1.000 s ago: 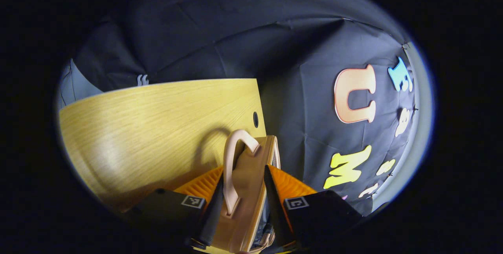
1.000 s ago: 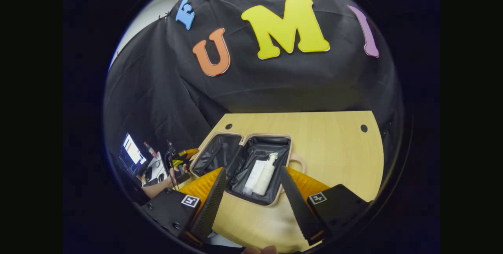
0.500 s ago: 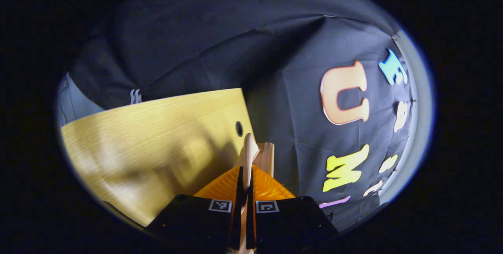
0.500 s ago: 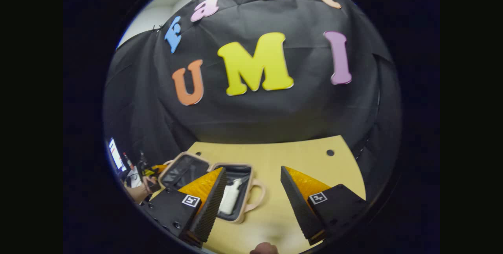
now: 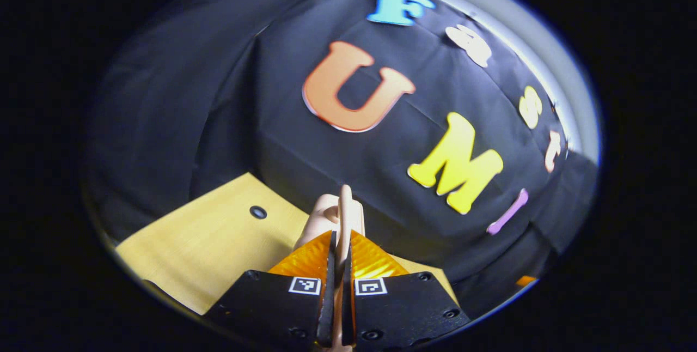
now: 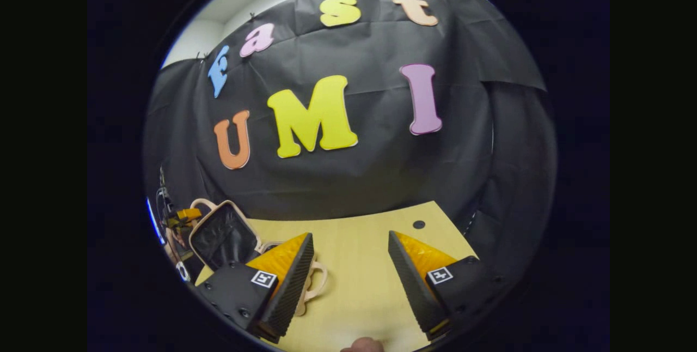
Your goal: First open the suitcase, pack the skin care products into it, and then close the suitcase.
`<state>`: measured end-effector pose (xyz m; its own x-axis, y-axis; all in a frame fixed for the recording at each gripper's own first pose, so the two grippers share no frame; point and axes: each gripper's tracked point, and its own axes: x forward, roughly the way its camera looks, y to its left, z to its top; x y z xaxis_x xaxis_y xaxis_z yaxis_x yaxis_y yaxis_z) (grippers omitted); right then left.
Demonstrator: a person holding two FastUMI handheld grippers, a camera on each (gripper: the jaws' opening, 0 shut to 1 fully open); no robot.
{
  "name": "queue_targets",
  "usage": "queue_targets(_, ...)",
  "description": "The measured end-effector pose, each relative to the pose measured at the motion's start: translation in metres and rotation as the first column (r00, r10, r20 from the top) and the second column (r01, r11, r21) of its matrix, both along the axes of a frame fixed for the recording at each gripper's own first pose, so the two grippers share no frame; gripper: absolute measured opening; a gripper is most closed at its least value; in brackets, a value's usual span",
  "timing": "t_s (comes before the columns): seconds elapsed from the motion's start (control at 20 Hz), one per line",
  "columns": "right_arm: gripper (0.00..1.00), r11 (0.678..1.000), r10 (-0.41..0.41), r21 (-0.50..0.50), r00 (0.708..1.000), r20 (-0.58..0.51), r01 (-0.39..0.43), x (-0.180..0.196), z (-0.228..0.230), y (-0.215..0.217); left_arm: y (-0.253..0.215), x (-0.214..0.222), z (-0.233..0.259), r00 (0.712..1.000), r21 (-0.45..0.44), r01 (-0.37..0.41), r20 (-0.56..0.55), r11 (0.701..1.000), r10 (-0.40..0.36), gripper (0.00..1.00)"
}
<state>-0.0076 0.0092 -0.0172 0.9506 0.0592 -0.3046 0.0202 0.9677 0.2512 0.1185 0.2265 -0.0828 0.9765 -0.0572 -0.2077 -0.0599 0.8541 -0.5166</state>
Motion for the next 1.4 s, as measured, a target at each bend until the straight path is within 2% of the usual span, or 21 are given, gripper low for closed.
queue_targets(0.05,0.82,1.000,-0.010,0.000,1.000,0.002,0.010,-0.006,0.000,-0.008,-0.027,-0.001,0.005,1.000,0.031,0.022,0.007,0.999,-0.022,0.09)
queue_targets(0.1,0.77,1.000,-0.021,-0.007,1.000,0.004,0.021,-0.012,-0.001,-0.017,-0.056,-0.002,0.006,0.999,0.047,0.040,0.001,0.998,-0.040,0.08)
queue_targets(0.15,0.81,0.999,-0.031,-0.014,0.999,0.005,0.031,-0.017,-0.001,-0.026,-0.084,0.000,0.002,0.998,0.065,0.064,-0.014,0.996,-0.063,0.22)
queue_targets(0.2,0.77,0.999,-0.042,-0.024,0.999,0.010,0.042,-0.022,0.000,-0.037,-0.107,-0.001,-0.001,0.997,0.092,0.075,-0.026,0.993,-0.073,0.14)
queue_targets(0.25,0.81,0.998,-0.058,-0.034,0.998,0.015,0.058,-0.026,0.002,-0.048,-0.129,-0.001,-0.004,0.996,0.133,0.089,-0.028,0.987,-0.086,0.14)
queue_targets(0.3,0.81,0.997,-0.070,-0.038,0.997,0.017,0.071,-0.030,0.002,-0.057,-0.152,0.004,-0.009,0.995,0.182,0.102,-0.035,0.978,-0.098,0.13)
queue_targets(0.35,0.77,0.995,-0.086,-0.040,0.996,0.016,0.087,-0.035,0.003,-0.067,-0.169,0.005,-0.019,0.993,0.226,0.119,-0.048,0.967,-0.111,0.13)
queue_targets(0.4,0.77,0.994,-0.102,-0.047,0.995,0.011,0.103,-0.040,0.002,-0.078,-0.186,0.009,-0.028,0.990,0.265,0.136,-0.057,0.955,-0.125,0.13)
queue_targets(0.45,0.81,0.992,-0.112,-0.059,0.994,0.004,0.112,-0.044,0.000,-0.086,-0.201,0.014,-0.042,0.988,0.294,0.151,-0.069,0.944,-0.137,0.12)
queue_targets(0.5,0.77,0.990,-0.124,-0.072,0.992,-0.002,0.123,-0.049,-0.002,-0.095,-0.214,0.016,-0.056,0.986,0.323,0.165,-0.088,0.932,-0.144,0.12)
queue_targets(0.55,0.77,0.987,-0.134,-0.084,0.991,-0.002,0.133,-0.054,-0.002,-0.102,-0.224,0.018,-0.067,0.984,0.357,0.174,-0.099,0.918,-0.148,0.11)
queue_targets(0.6,0.81,0.985,-0.145,-0.099,0.989,-0.001,0.144,-0.057,-0.003,-0.109,-0.235,0.021,-0.077,0.982,0.386,0.186,-0.110,0.903,-0.156,0.11)
queue_targets(0.65,0.77,0.981,-0.155,-0.117,0.988,0.000,0.154,-0.061,-0.004,-0.115,-0.244,0.022,-0.090,0.978,0.420,0.203,-0.128,0.884,-0.164,0.11)
queue_targets(0.7,0.77,0.979,-0.160,-0.130,0.987,-0.003,0.158,-0.066,-0.006,-0.119,-0.253,0.025,-0.101,0.976,0.463,0.213,-0.142,0.860,-0.166,0.10)
queue_targets(0.75,0.81,0.977,-0.163,-0.141,0.987,-0.008,0.160,-0.070,-0.008,-0.123,-0.264,0.026,-0.113,0.973,0.504,0.225,-0.160,0.834,-0.166,0.10)
queue_targets(0.95,0.82,0.976,-0.176,-0.143,0.983,-0.057,0.166,-0.080,-0.023,-0.137,-0.298,0.031,-0.160,0.955,0.633,0.289,-0.243,0.718,-0.170,0.10)
queue_targets(1.25,0.81,0.970,-0.191,-0.168,0.979,-0.068,0.177,-0.090,-0.027,-0.159,-0.307,0.040,-0.209,0.937,0.705,0.324,-0.332,0.630,-0.110,0.10)
queue_targets(1.4,0.82,0.972,-0.196,-0.149,0.978,-0.073,0.184,-0.091,-0.030,-0.168,-0.313,0.037,-0.220,0.927,0.748,0.350,-0.365,0.564,-0.092,0.10)
